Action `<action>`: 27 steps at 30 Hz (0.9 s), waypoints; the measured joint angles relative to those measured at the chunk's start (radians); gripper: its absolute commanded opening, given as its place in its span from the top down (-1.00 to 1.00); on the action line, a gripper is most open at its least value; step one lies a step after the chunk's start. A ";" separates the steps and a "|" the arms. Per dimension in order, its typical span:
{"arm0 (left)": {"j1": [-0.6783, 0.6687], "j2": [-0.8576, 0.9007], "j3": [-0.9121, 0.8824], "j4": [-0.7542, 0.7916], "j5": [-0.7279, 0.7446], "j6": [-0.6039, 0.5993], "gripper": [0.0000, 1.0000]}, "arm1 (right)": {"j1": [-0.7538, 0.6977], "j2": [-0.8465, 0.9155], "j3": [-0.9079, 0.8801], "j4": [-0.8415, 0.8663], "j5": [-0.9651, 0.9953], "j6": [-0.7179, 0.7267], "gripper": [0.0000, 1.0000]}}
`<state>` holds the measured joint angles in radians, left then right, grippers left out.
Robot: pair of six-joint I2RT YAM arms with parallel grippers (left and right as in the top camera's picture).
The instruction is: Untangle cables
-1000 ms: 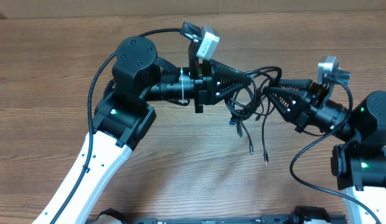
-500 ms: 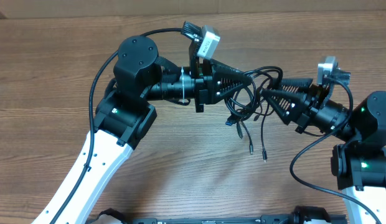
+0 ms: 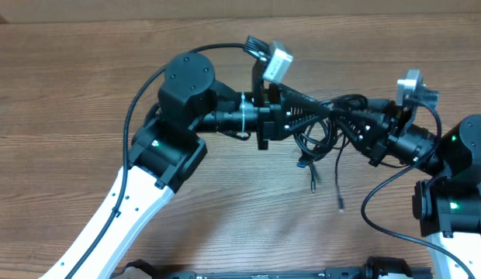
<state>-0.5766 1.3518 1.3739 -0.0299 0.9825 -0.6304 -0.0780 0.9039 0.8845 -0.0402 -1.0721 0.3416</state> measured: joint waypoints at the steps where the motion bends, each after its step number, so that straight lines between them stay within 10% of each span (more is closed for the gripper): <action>1: -0.003 0.000 0.000 0.000 -0.007 0.000 0.92 | 0.000 0.000 0.000 0.000 -0.002 -0.003 0.91; 27: 0.026 0.039 -0.006 -0.026 -0.036 -0.007 0.91 | 0.008 -0.013 0.002 -0.272 0.154 -0.042 0.93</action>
<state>-0.5503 1.3903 1.3674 -0.0563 0.9463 -0.6373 -0.0700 0.8909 0.8867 -0.3119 -0.9176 0.2996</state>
